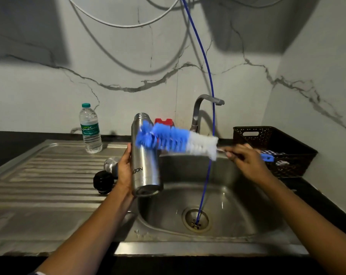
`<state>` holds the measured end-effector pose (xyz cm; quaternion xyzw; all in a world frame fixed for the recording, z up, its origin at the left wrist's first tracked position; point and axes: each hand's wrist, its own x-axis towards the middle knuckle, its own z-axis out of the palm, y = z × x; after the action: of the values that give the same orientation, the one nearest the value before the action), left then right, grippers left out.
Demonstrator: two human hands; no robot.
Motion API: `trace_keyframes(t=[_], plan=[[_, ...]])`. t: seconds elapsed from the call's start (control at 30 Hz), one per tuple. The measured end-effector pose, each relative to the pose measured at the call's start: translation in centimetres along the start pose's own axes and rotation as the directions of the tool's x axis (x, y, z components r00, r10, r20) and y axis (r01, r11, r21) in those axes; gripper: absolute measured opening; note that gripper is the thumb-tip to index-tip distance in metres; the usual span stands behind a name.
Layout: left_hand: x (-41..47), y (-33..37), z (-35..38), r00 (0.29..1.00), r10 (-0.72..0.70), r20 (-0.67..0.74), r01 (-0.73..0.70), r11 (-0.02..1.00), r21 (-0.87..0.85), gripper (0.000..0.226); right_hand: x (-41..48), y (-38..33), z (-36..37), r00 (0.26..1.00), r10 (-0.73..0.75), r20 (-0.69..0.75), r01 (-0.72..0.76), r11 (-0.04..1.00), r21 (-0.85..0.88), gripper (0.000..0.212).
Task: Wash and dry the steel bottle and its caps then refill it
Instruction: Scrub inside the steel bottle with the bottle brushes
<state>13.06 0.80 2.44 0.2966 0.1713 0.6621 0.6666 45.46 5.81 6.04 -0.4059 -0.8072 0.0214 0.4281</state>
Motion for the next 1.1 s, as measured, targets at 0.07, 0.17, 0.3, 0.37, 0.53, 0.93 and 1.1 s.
trace_keyframes(t=[0.07, 0.17, 0.3, 0.37, 0.53, 0.93, 1.1], plan=[[-0.1, 0.0, -0.2, 0.999, -0.052, 0.005, 0.052, 0.999, -0.012, 0.102, 3.3, -0.9, 1.2, 0.997, 0.071, -0.023, -0.071, 0.997, -0.025, 0.022], [-0.3, 0.2, -0.5, 0.997, -0.043, 0.069, 0.048, 0.996, -0.072, 0.093, 5.1, -2.2, 2.0, 0.991, 0.13, -0.011, -0.131, 0.989, -0.071, 0.024], [-0.4, 0.1, -0.2, 0.993, 0.001, 0.117, 0.002, 0.999, -0.032, 0.076, -0.3, -2.0, 0.7, 0.996, 0.065, 0.068, -0.067, 0.998, 0.023, 0.021], [-0.4, 0.0, 0.2, 0.997, 0.031, 0.064, -0.031, 0.999, 0.009, 0.076, -4.2, -2.1, -1.1, 0.996, 0.003, 0.09, -0.007, 0.999, 0.037, 0.032], [-0.4, 0.1, 0.2, 0.994, -0.016, 0.111, 0.023, 0.998, -0.061, 0.077, -5.5, 0.0, -2.8, 0.994, -0.038, 0.107, 0.033, 0.998, 0.052, 0.04], [0.0, 0.0, -0.4, 0.993, 0.007, 0.115, -0.007, 1.0, 0.002, 0.079, -1.0, -1.4, 0.8, 0.989, 0.129, 0.071, -0.134, 0.988, 0.078, 0.02], [-0.4, 0.4, -0.1, 0.993, 0.026, 0.113, -0.016, 0.996, -0.088, 0.079, -7.1, -0.9, -1.8, 0.992, 0.04, 0.121, -0.055, 0.991, 0.122, 0.027]])
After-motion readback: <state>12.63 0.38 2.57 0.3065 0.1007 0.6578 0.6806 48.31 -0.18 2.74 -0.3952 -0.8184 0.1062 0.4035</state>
